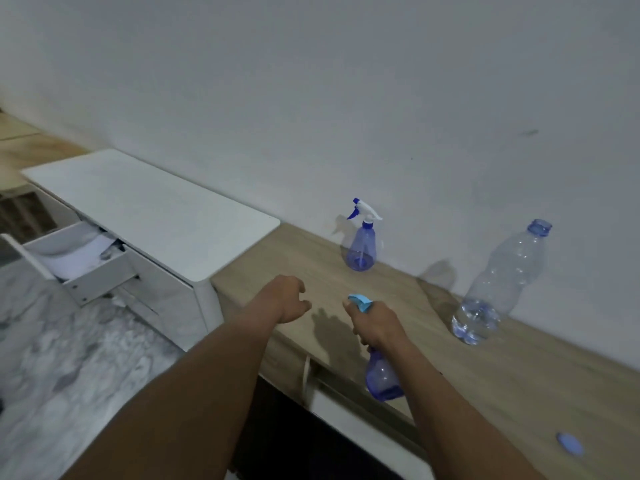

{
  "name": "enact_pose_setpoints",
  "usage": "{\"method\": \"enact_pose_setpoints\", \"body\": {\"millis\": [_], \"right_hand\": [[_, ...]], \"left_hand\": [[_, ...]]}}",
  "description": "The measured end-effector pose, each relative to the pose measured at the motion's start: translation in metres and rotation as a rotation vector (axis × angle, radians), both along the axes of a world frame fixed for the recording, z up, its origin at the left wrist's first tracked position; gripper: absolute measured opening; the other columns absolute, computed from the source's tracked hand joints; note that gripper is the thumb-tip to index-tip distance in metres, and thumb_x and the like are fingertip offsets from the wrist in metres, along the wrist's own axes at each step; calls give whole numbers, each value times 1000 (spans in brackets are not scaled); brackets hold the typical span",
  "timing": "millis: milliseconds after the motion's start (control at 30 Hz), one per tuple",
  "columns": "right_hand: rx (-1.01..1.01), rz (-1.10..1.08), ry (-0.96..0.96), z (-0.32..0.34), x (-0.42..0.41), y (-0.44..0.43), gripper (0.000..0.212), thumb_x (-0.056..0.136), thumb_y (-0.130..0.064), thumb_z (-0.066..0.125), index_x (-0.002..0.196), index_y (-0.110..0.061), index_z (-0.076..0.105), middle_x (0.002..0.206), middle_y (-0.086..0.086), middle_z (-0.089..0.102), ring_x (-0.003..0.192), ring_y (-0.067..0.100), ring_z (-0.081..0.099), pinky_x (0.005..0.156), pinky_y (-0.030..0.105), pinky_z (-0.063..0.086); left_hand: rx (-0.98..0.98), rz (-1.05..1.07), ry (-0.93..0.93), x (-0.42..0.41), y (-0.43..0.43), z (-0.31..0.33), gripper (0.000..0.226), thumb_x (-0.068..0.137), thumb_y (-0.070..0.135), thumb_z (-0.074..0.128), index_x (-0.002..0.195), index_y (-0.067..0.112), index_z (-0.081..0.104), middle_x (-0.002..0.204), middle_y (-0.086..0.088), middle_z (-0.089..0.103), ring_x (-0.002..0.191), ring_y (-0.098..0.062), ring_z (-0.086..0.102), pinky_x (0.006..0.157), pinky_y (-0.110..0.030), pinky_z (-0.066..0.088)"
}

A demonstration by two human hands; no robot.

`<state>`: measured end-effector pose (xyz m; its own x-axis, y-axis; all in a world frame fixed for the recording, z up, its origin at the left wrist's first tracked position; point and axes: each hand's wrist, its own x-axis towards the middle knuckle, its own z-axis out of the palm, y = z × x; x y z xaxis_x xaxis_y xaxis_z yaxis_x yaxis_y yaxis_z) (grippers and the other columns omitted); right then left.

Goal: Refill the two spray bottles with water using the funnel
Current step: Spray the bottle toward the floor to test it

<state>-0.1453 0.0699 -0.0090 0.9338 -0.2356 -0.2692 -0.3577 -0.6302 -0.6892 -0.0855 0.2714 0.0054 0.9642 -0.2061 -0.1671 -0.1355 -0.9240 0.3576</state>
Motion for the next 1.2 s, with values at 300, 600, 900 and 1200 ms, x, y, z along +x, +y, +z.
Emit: {"method": "enact_pose_setpoints", "body": {"millis": [300, 600, 900, 1200], "right_hand": [[-225, -12, 14, 11, -24, 8, 72, 84, -84, 33, 79, -17, 59, 79, 4, 70, 73, 24, 68, 78, 38, 57], [2, -82, -119, 17, -28, 3, 60, 78, -78, 36, 98, -24, 52, 85, 4, 71, 79, 27, 69, 82, 49, 58], [184, -190, -403, 40, -8, -21, 33, 90, -50, 58, 76, -21, 57, 72, 11, 66, 68, 32, 66, 68, 49, 56], [148, -182, -472, 48, 34, -62, 12, 97, -32, 64, 96, -23, 71, 78, -2, 71, 62, -3, 60, 64, 18, 47]], "left_hand": [[0, 6, 39, -14, 12, 3, 56, 88, 45, 64, 134, 15, 56, 132, -8, 60, 118, -25, 58, 100, -37, 49], [-75, 8, 57, -20, 9, 6, 52, 88, 43, 66, 132, 16, 59, 130, -7, 62, 118, -23, 58, 101, -34, 47], [-266, -95, 177, -9, -46, 10, 51, 77, 19, 76, 126, 15, 64, 120, -5, 66, 102, -15, 63, 81, -15, 43], [-458, -325, 314, 34, -120, -4, 86, 44, 24, 84, 126, 20, 59, 112, -4, 67, 93, -18, 67, 81, -32, 58]]}}
